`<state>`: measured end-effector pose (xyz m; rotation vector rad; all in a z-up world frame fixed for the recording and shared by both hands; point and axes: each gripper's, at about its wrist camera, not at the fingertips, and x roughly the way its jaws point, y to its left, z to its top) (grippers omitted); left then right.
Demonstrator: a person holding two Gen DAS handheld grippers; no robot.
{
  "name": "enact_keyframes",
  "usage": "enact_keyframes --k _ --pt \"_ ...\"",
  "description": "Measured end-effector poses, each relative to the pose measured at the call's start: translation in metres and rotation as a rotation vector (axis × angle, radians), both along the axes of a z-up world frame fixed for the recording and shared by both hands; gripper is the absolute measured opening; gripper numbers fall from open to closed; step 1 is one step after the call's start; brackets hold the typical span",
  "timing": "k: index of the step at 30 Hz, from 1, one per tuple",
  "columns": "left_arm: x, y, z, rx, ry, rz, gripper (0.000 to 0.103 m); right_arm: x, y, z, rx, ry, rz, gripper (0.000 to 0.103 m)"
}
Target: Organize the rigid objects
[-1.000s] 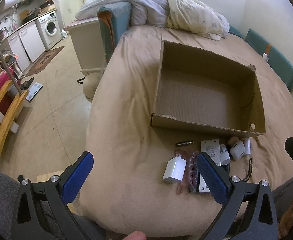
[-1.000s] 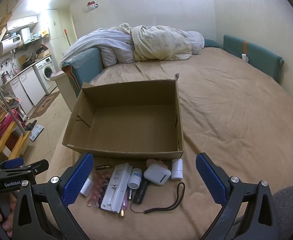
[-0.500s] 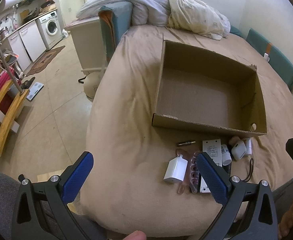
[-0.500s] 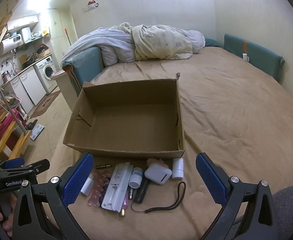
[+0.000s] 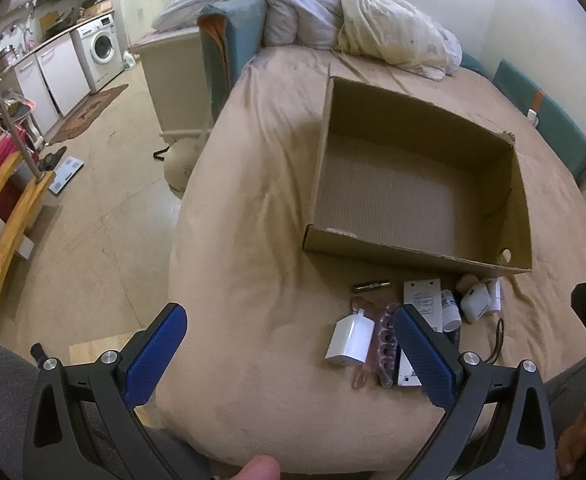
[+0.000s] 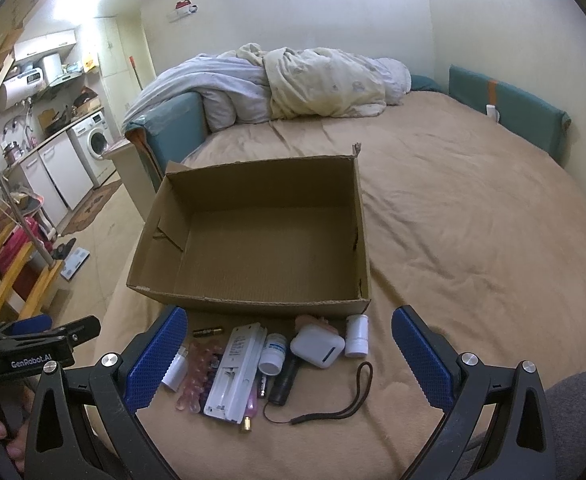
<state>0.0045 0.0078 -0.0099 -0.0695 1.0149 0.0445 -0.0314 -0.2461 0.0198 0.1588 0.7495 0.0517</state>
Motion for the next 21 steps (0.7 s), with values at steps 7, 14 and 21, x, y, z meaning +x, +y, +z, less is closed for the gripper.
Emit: enact_keyframes --k 7,14,21 --pt "0.012 0.011 -0.004 -0.024 0.07 -0.021 0.103 0.005 -0.005 -0.002 0.04 0.032 0.02 0.103" --pt "0.042 0.008 -0.03 -0.009 0.268 -0.121 0.103 0.029 -0.022 -0.03 0.165 0.245 0.071 0.103" --pt "0.063 -0.017 -0.074 -0.033 0.466 -0.197 0.095 0.065 -0.046 -0.079 0.409 0.554 0.07 0.103"
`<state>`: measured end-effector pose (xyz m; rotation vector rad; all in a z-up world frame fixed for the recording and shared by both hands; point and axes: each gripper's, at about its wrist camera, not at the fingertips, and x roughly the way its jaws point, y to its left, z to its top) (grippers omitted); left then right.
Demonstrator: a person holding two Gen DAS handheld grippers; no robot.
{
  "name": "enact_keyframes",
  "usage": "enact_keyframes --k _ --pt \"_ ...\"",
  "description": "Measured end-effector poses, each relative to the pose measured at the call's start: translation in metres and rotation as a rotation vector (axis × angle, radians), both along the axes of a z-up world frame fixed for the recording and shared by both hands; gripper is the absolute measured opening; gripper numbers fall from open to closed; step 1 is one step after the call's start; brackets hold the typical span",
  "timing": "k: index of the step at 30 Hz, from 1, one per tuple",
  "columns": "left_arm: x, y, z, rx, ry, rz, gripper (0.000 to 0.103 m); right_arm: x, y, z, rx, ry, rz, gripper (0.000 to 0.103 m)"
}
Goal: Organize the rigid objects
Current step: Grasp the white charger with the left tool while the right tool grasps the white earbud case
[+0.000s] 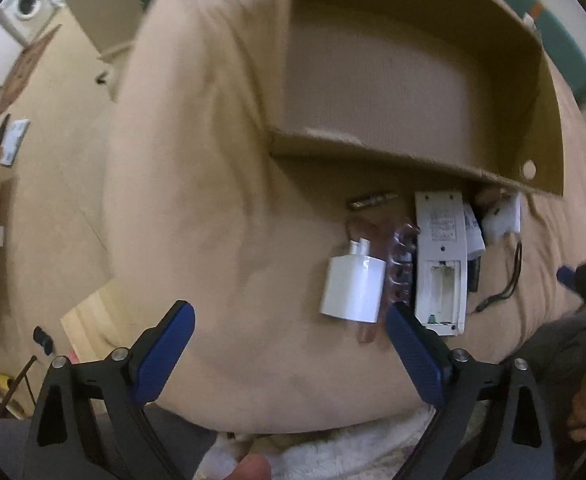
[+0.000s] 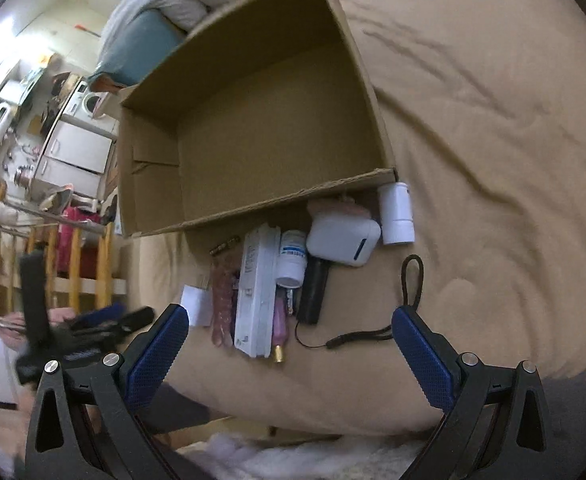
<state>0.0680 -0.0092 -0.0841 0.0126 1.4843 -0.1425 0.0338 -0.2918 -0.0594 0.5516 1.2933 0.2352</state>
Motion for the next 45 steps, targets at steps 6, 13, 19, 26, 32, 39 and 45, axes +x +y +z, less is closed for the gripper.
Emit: enact_keyframes --k 6,13,19,26,32,39,45 --pt "0.009 -0.026 -0.02 -0.012 0.034 -0.092 0.089 0.027 -0.013 -0.015 -0.022 0.081 0.02 0.103" --pt "0.014 -0.03 -0.039 -0.066 0.081 -0.057 0.062 0.057 -0.027 -0.053 0.078 0.227 -0.026 0.088" --pt "0.014 -0.04 -0.045 -0.057 0.087 -0.073 0.04 0.057 -0.015 -0.068 0.135 0.279 -0.052 0.067" --pt "0.014 -0.052 -0.045 -0.03 0.056 -0.101 0.027 0.068 -0.003 -0.085 0.053 0.293 -0.074 0.067" --pt "0.017 -0.053 -0.037 -0.035 0.03 -0.09 0.025 0.076 0.007 -0.09 -0.002 0.281 -0.061 0.059" --pt "0.009 -0.05 -0.03 -0.037 -0.011 -0.09 0.024 0.061 0.012 -0.073 0.008 0.237 -0.013 0.059" --pt "-0.009 -0.036 -0.007 -0.048 -0.07 -0.05 0.024 0.038 0.026 -0.042 -0.014 0.174 0.064 0.059"
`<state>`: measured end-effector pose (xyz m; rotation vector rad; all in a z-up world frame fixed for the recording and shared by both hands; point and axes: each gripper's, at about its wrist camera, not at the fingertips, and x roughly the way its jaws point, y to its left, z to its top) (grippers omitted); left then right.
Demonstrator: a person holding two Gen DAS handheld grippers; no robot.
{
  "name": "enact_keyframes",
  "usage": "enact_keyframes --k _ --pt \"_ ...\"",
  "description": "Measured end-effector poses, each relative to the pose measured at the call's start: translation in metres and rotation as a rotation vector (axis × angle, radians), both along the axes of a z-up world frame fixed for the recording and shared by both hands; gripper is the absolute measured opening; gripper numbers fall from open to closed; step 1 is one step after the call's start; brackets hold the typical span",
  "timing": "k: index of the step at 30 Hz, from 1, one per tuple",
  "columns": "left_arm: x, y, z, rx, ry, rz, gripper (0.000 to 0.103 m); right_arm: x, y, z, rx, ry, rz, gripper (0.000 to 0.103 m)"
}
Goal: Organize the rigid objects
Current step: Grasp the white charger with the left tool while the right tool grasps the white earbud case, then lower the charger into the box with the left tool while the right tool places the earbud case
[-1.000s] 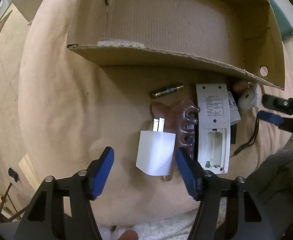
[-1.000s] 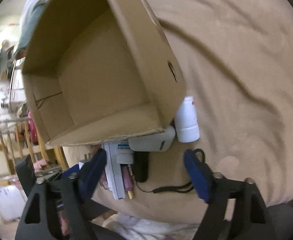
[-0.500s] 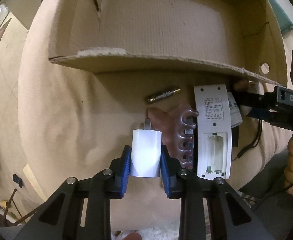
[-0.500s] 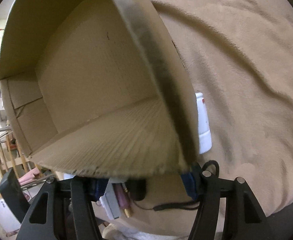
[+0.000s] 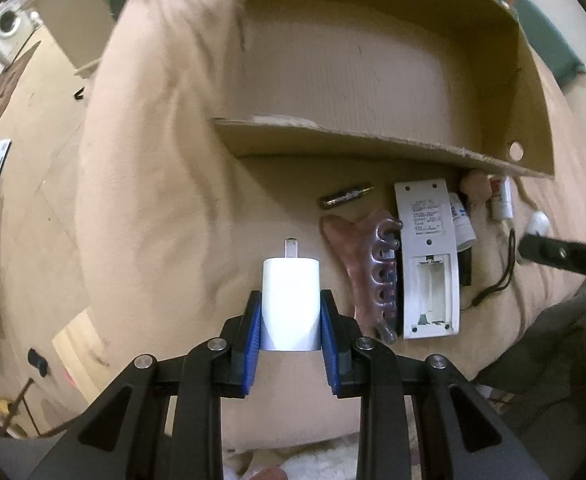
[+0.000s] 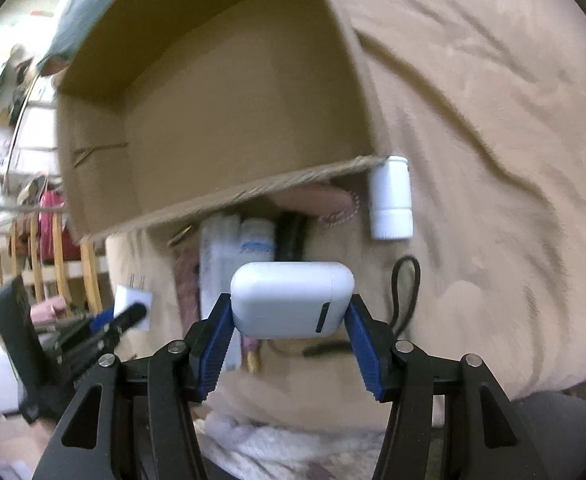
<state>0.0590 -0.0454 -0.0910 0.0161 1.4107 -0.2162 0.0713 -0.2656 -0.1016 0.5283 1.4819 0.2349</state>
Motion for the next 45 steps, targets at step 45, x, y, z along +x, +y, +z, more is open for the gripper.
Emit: enact_keyframes --k 45 --pt "0.112 -0.063 0.04 0.095 -0.222 -0.099 0.024 0.097 -0.001 0.029 -0.113 -0.208 0.097 0.059"
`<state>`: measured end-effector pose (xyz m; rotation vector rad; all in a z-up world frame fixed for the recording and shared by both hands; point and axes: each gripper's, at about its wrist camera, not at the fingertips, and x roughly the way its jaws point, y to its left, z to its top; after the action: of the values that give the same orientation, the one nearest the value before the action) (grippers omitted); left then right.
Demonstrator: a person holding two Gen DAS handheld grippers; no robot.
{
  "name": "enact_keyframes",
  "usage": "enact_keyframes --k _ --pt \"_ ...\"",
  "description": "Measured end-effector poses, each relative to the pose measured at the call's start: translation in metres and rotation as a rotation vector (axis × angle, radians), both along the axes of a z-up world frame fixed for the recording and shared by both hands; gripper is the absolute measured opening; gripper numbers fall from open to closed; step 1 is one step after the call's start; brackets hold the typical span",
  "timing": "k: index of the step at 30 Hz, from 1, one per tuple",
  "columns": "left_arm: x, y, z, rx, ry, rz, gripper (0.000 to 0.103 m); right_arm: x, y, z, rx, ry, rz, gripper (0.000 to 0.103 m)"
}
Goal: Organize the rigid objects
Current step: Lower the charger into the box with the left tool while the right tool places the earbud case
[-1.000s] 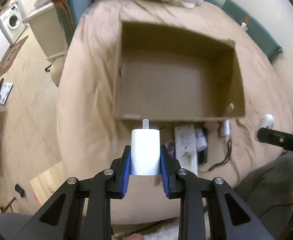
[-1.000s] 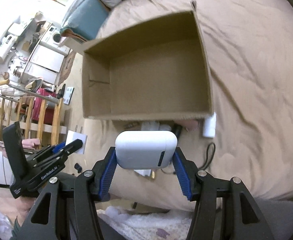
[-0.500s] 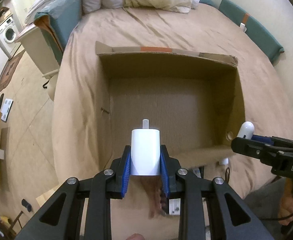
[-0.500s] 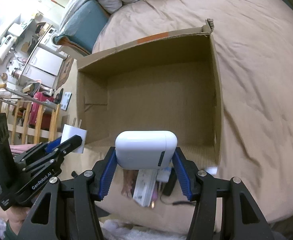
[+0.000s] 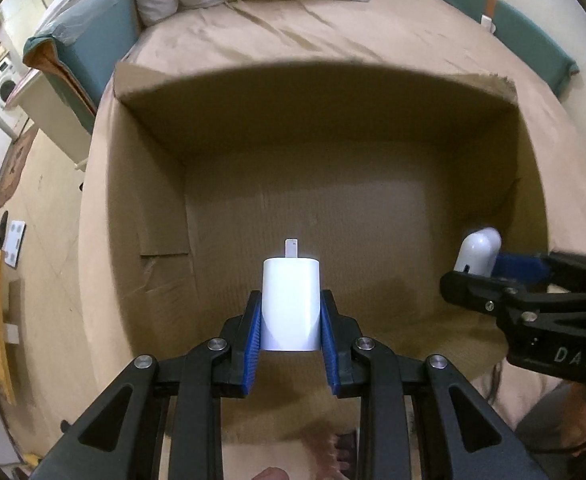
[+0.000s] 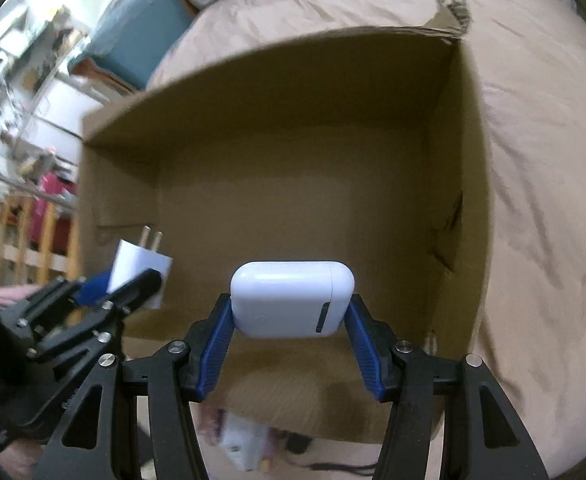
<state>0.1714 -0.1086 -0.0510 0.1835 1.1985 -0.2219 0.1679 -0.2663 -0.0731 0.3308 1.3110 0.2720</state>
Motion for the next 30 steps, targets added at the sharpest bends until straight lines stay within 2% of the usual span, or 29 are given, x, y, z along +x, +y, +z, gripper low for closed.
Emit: enact_keyframes --k 3,6,9,18,25,27,30 --pt "0.001 0.0 -0.012 0.016 0.003 -0.004 0.024 0.0 0.012 -0.002 -0.108 -0.038 0.052 0.059" --pt "0.006 0.004 -0.02 0.017 0.014 0.014 0.024 0.001 0.019 -0.007 -0.105 -0.03 0.077 0.059" --pt "0.008 0.005 -0.024 0.044 -0.005 0.022 0.024 0.0 0.025 -0.011 -0.153 -0.03 0.1 0.059" --pt "0.01 0.005 -0.03 0.042 -0.008 0.035 0.024 0.0 0.035 -0.008 -0.148 -0.045 0.103 0.059" --pt "0.011 0.01 -0.033 0.049 -0.008 0.033 0.024 0.002 0.029 0.008 -0.114 -0.098 0.075 0.06" --pt "0.011 0.011 -0.032 0.047 -0.011 0.032 0.024 0.003 0.024 0.014 -0.101 -0.115 0.058 0.071" --pt "0.01 0.012 -0.031 0.048 -0.017 0.037 0.024 0.005 0.02 0.021 -0.078 -0.147 0.034 0.081"
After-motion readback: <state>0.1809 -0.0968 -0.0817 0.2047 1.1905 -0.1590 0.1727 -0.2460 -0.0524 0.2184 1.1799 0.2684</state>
